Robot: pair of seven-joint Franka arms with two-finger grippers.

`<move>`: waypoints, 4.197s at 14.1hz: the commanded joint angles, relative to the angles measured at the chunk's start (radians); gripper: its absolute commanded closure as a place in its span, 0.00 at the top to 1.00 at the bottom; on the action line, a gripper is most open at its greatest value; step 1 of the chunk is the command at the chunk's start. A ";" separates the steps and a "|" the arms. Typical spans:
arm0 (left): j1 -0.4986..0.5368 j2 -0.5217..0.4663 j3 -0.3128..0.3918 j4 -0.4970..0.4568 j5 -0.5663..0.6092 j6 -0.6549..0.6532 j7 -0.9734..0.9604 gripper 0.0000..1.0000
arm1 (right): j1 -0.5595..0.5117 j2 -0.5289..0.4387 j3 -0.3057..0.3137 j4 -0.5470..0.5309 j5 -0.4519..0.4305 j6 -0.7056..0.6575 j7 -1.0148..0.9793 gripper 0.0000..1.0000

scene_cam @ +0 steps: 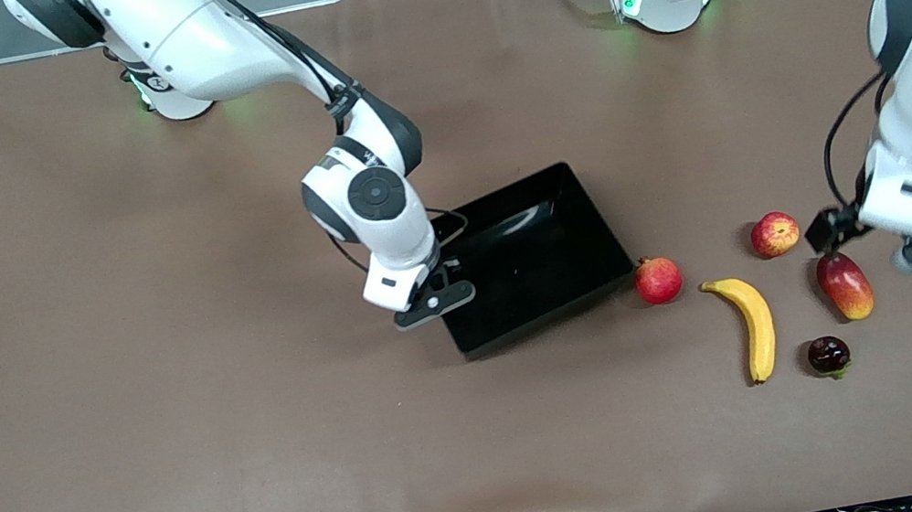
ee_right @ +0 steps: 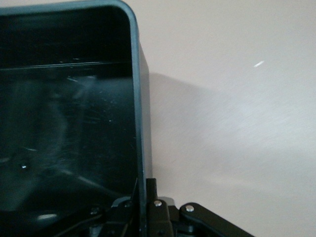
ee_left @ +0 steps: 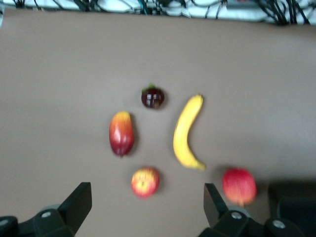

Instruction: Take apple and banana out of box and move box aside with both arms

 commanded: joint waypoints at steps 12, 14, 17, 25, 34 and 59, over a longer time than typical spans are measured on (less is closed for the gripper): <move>-0.277 -0.299 0.452 -0.048 -0.334 -0.267 0.239 1.00 | -0.399 -0.321 0.020 -0.090 -0.006 -0.353 -0.244 0.00; -0.321 -0.319 0.498 -0.077 -0.335 -0.275 0.239 1.00 | -0.485 -0.356 0.019 -0.122 0.061 -0.381 -0.356 0.00; -0.363 -0.350 0.561 -0.120 -0.372 -0.276 0.241 1.00 | -0.627 -0.381 0.014 -0.188 0.119 -0.383 -0.542 0.00; -0.355 -0.343 0.560 -0.055 -0.378 -0.290 0.279 1.00 | -0.879 -0.378 0.013 -0.427 0.119 -0.113 -0.783 0.00; -0.357 -0.362 0.537 -0.061 -0.377 -0.356 0.284 1.00 | -1.032 -0.326 0.014 -0.521 0.152 0.047 -0.800 0.00; -0.328 -0.349 0.534 -0.061 -0.378 -0.315 0.284 1.00 | -0.701 -0.668 0.016 -0.265 0.105 -0.591 -0.435 1.00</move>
